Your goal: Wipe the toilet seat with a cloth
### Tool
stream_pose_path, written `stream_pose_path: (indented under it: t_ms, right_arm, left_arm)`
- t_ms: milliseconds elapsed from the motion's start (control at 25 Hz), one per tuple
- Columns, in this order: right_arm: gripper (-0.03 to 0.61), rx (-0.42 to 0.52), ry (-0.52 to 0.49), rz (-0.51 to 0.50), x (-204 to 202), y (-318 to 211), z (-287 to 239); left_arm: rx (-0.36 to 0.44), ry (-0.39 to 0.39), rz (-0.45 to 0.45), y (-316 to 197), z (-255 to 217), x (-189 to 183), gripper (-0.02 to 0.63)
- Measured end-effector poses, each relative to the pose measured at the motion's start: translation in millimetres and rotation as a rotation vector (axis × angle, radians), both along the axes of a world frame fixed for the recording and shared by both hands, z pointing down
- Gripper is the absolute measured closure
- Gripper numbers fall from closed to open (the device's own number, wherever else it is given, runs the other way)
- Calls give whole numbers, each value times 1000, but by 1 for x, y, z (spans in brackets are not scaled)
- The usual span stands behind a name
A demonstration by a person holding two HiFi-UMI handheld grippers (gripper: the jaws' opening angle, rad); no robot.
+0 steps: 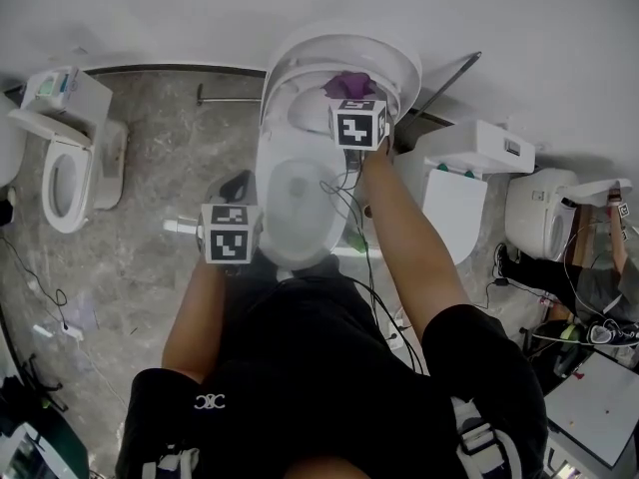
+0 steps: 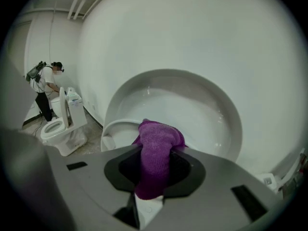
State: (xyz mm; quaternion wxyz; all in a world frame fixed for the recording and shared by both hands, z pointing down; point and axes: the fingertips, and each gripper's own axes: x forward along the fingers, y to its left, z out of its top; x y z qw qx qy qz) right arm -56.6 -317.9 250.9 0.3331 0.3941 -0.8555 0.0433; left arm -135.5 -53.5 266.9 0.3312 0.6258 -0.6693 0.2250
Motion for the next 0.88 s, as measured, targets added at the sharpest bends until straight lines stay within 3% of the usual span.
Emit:
stream_pose_path:
  t_ms: [360, 680, 800, 880]
  right_arm:
    - [484, -126, -20, 162, 110, -30, 47]
    - [483, -152, -14, 63, 119, -10, 55]
    - [483, -160, -23, 33, 137, 8, 55]
    - [483, -154, -45, 24, 153, 18, 52]
  left_arm:
    - [8, -44, 11, -29, -6, 50, 609]
    - [13, -64, 19, -48, -9, 95, 609]
    - [39, -25, -7, -64, -13, 102, 609]
    - [73, 43, -40, -80, -19, 105, 609]
